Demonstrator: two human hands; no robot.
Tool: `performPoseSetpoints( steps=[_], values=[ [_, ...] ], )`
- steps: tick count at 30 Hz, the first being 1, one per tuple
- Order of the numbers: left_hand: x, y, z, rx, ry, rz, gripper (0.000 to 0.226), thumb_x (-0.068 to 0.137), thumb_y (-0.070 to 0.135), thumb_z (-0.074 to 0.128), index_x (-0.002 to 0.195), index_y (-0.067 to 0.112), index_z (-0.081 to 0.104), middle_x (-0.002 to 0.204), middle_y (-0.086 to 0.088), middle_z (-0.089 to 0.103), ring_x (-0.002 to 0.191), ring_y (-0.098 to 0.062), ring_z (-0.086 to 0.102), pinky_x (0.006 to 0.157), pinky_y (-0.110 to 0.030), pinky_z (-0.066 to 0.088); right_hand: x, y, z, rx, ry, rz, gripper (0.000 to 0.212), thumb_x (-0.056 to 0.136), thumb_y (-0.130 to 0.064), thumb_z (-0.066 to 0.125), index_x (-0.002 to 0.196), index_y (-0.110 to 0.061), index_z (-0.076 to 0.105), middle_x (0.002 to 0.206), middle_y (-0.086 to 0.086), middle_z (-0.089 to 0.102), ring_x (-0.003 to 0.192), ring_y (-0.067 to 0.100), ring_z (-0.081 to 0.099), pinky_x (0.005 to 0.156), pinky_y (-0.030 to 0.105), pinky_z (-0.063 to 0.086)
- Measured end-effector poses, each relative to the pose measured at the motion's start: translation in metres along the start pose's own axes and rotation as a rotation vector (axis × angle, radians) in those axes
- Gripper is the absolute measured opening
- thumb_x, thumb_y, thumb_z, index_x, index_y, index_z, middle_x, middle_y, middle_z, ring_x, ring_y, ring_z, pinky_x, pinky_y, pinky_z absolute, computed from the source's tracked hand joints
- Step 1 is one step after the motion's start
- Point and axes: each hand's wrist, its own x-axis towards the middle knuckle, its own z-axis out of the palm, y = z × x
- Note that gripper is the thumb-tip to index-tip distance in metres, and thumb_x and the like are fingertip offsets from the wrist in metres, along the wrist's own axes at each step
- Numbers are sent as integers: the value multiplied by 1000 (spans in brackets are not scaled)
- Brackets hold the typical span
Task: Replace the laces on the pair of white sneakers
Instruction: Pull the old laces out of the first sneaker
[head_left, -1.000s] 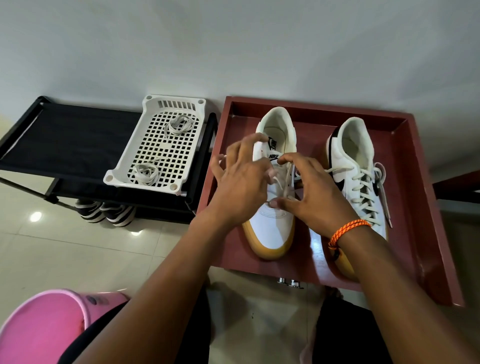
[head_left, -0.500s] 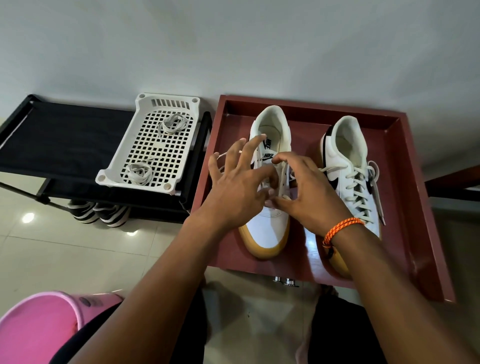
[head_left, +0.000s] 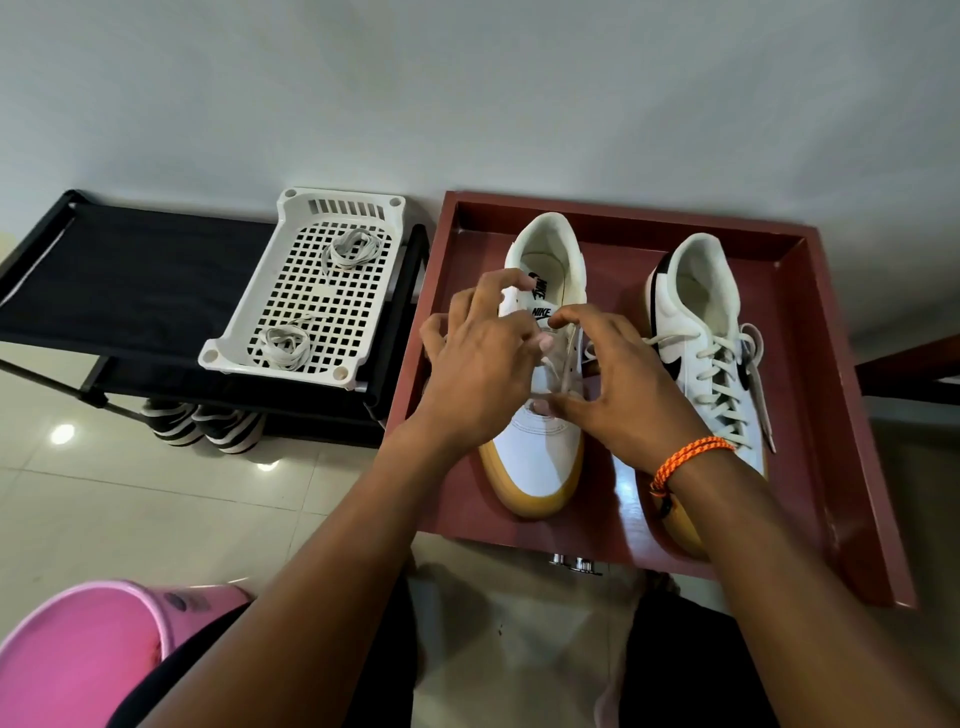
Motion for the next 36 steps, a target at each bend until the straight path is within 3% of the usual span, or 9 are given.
performPoseSetpoints(
  steps=[4,7,10,13,17,20,24,30,36],
  values=[
    [7,-10,-13,-161,101,-169,20,108,37,59,90,29,62,145,9,47,131,-14,44,106,-49,29,-2,-2,-1,14,2,10,79,76,-32,94,141,-42,49,142,-7,48,116,11,52,92,28,49],
    [4,-14,-17,-86,109,-99,13,107,33,56,104,31,69,153,10,45,143,-19,40,114,-59,26,-3,-3,-1,18,-5,13,79,76,-31,94,140,-42,49,142,-7,47,115,14,55,95,36,55],
    [-6,-5,-9,65,-116,84,14,104,40,59,104,39,73,174,12,20,161,-23,13,121,-62,12,-2,-2,-1,19,-5,-2,78,79,-30,92,142,-43,48,144,-9,47,114,11,55,89,25,52],
    [-10,-2,1,167,-204,96,14,101,42,65,98,34,76,179,7,4,163,-28,4,119,-68,17,-2,-1,-1,19,-9,-6,74,83,-29,88,142,-43,47,143,-10,46,111,10,56,82,15,47],
    [-6,-8,3,35,-82,100,13,97,44,70,90,35,77,173,10,25,155,-28,21,112,-58,25,-1,-2,0,19,-1,1,78,79,-30,92,143,-40,49,142,-8,48,117,7,52,83,8,40],
    [-2,-8,1,-61,-20,34,14,97,44,70,87,35,76,164,14,40,147,-26,33,111,-55,29,-1,-5,2,28,6,1,79,76,-32,94,141,-40,49,142,-7,49,118,12,56,88,21,50],
    [7,-13,-4,-298,87,5,22,98,48,63,78,42,69,141,13,58,128,-25,59,101,-58,50,-2,-6,3,17,15,7,75,76,-31,94,136,-39,50,137,-6,49,114,14,56,91,32,51],
    [4,-1,-25,-1027,37,-192,30,113,20,53,86,10,65,109,-12,80,99,-25,73,88,-35,59,-3,-9,1,28,10,23,74,78,-30,93,137,-38,51,139,-9,48,114,8,50,92,29,46],
    [4,5,-19,-1359,-43,-353,32,114,25,50,86,9,55,72,-2,53,60,-14,51,79,-42,64,-4,-10,0,20,11,28,73,77,-31,94,135,-40,51,135,-11,49,113,10,53,89,28,46]
  ],
)
